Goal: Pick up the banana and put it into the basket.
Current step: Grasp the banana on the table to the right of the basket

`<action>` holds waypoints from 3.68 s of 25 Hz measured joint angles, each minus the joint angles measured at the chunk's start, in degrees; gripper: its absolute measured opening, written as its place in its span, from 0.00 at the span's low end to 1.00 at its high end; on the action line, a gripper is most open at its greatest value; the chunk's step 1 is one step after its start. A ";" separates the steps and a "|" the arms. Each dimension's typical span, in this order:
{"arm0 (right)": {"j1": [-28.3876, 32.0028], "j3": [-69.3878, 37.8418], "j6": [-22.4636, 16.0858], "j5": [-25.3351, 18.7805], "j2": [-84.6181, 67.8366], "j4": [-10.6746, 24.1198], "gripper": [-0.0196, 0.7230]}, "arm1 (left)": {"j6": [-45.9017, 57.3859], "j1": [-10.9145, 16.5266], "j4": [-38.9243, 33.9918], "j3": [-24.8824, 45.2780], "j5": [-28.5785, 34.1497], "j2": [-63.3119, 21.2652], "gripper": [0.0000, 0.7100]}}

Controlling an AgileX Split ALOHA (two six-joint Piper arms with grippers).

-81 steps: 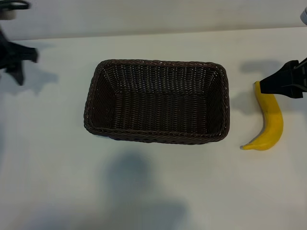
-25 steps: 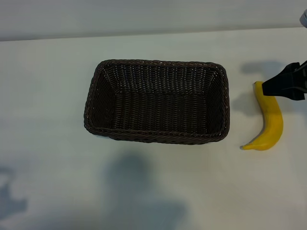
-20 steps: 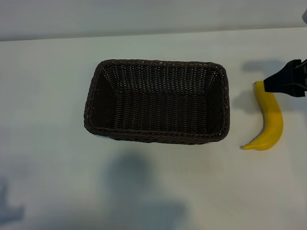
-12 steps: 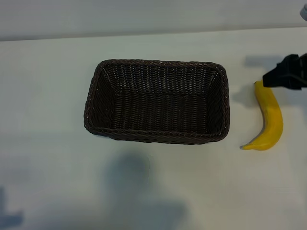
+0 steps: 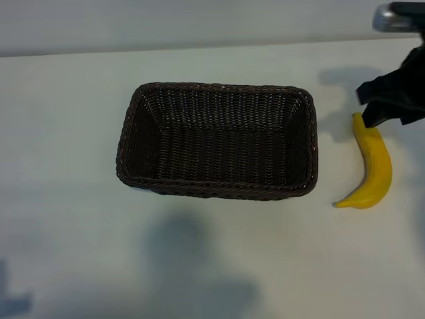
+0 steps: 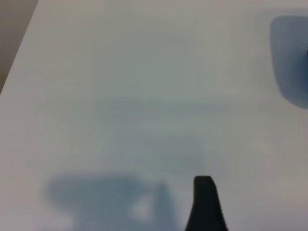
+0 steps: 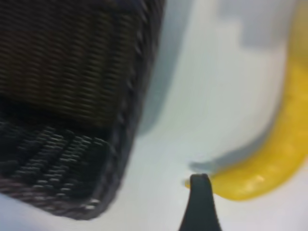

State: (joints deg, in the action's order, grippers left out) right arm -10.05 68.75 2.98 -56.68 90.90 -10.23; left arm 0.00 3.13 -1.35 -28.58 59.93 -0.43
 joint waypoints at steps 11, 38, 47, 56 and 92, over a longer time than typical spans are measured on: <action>-2.95 7.54 -15.00 -3.80 8.49 11.62 0.76 | 0.00 0.00 0.00 0.00 0.00 0.00 0.76; -0.35 8.26 -3.73 0.03 21.66 7.35 0.76 | 0.00 0.00 0.00 0.04 0.00 0.00 0.76; -0.35 8.26 -2.98 1.49 22.59 9.26 0.76 | 0.00 0.00 0.00 0.04 0.00 0.00 0.76; -0.35 8.26 -2.98 3.10 22.59 9.92 0.76 | 0.00 0.00 0.00 0.11 0.00 0.00 0.76; -0.35 8.26 -2.98 4.78 28.60 11.01 0.60 | 0.00 0.00 -0.10 0.11 0.00 0.00 0.76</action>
State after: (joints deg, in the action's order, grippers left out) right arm -10.40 77.02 0.00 -51.91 119.49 0.78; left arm 0.00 3.13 -1.46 -28.47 59.93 -0.43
